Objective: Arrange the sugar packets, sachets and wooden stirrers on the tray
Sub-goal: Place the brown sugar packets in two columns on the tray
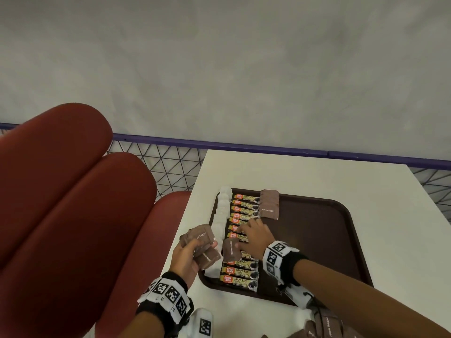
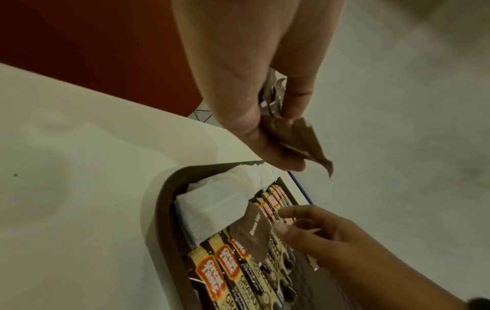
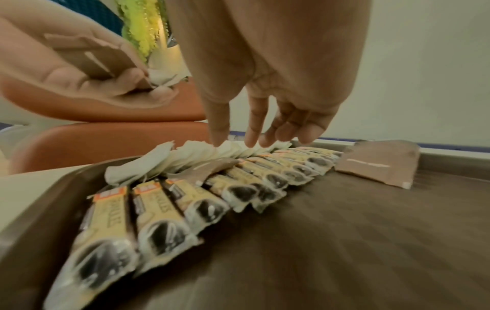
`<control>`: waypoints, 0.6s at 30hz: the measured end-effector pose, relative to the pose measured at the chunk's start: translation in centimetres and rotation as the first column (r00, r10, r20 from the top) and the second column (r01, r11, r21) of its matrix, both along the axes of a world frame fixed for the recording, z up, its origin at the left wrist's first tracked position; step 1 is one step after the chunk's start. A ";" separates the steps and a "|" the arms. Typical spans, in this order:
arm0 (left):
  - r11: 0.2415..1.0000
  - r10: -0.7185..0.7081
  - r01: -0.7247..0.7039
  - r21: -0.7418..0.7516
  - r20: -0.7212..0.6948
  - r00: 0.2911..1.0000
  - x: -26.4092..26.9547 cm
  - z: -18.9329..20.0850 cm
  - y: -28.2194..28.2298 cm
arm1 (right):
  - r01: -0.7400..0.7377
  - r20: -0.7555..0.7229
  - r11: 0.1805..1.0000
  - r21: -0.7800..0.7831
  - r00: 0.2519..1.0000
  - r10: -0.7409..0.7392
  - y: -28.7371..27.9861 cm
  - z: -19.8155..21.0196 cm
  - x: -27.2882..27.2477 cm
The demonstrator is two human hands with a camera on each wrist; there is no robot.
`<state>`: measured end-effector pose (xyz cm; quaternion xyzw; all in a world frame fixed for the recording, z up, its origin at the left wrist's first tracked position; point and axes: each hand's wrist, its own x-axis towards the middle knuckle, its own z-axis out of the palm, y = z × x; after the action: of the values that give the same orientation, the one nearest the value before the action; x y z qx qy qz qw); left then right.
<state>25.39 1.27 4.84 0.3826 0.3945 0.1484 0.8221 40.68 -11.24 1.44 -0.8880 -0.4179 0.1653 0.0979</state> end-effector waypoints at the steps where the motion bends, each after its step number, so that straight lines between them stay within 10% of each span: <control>1: 1.000 0.001 -0.001 0.002 -0.003 1.000 -0.2 0.1 0.0 | -0.033 0.012 0.999 -0.039 0.999 0.033 0.3 -0.1 -0.4; 18: 0.999 0.003 -0.002 0.033 -0.011 1.000 -1.9 1.1 0.0 | 0.059 -0.130 0.996 0.072 0.990 -0.049 1.2 -0.5 -1.9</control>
<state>23.45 1.28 5.99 0.3965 0.3968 0.1540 0.8134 38.80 -10.06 0.98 -0.8822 -0.3925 0.2032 0.1626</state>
